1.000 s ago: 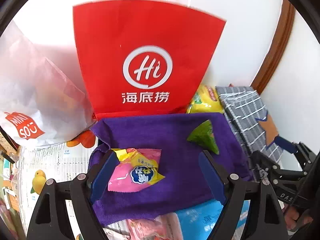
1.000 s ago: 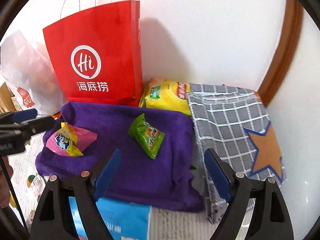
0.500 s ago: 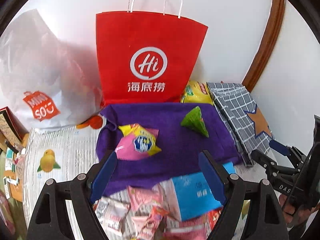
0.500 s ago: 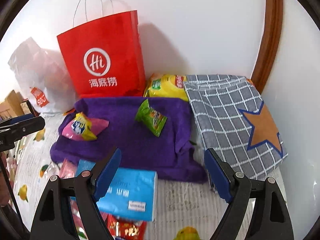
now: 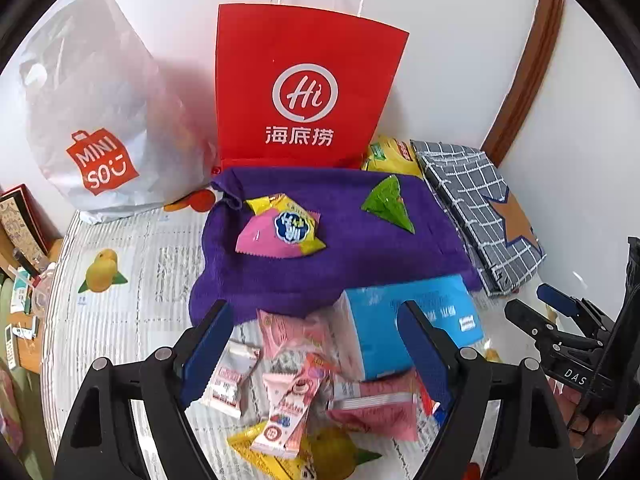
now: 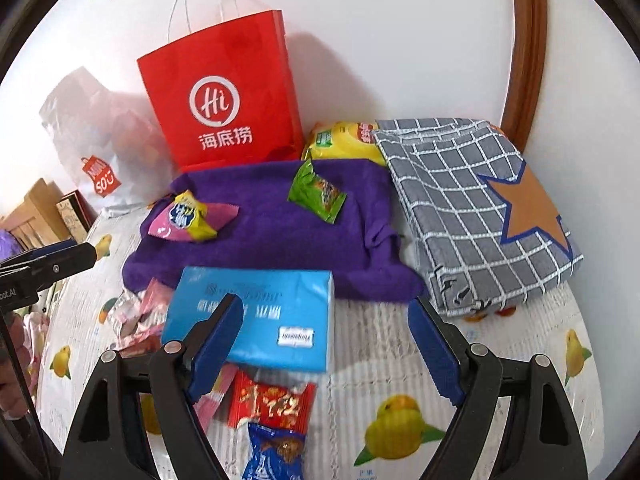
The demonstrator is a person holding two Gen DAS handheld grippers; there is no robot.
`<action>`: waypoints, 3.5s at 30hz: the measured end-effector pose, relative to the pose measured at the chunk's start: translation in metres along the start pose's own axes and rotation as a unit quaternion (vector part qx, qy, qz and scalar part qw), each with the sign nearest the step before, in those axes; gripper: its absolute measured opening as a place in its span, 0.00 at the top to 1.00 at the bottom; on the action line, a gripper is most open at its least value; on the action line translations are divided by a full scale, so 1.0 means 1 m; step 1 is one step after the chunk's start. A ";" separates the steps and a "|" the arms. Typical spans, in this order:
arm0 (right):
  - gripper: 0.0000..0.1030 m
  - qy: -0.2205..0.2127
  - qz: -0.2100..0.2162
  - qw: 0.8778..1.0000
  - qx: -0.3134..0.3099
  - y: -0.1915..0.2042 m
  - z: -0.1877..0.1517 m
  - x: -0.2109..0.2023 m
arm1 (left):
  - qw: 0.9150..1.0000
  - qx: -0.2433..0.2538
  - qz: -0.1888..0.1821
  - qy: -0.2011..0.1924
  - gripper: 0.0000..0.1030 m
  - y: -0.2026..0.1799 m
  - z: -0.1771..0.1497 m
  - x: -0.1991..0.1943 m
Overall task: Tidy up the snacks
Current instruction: 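Withdraw both open tools from the towel back toward the snack pile, then move the right tool to the red bag while the left tool approaches the yellow bag, then close the right tool on the red bag while the left tool grasps the yellow bag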
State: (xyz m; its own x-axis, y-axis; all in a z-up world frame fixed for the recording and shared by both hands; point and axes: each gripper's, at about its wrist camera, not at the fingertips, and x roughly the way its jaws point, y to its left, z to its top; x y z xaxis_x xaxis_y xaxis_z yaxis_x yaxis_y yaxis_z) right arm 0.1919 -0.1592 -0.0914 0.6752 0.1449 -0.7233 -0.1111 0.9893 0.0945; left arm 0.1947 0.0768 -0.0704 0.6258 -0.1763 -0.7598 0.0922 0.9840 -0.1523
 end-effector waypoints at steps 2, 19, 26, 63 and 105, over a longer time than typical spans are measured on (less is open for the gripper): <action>0.19 0.001 0.002 1.000 0.001 0.001 -0.006 -0.001 | 1.000 -0.001 0.001 0.000 0.20 0.001 -0.007 -0.002; 0.22 0.011 0.006 1.000 -0.012 0.012 -0.042 0.004 | 1.000 -0.011 0.006 0.011 0.20 0.011 -0.039 0.003; 0.22 0.024 0.013 0.999 -0.029 0.023 -0.053 0.014 | 1.000 -0.018 0.016 0.019 0.20 0.021 -0.049 0.011; 0.22 0.079 0.030 0.995 -0.059 0.056 -0.071 0.062 | 0.999 -0.028 0.015 0.030 0.20 0.039 -0.056 0.028; 0.48 0.064 0.046 0.995 -0.067 0.027 -0.089 0.051 | 0.994 -0.050 -0.006 0.093 0.20 0.044 -0.095 0.033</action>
State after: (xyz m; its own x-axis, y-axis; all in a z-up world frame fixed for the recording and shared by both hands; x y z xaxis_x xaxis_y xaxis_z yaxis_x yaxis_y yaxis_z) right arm 0.1590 -0.1267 -0.1867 0.5609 0.2221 -0.7975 -0.2703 0.9597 0.0772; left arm 0.1457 0.1119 -0.1627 0.4708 -0.1993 -0.8594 0.0153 0.9758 -0.2180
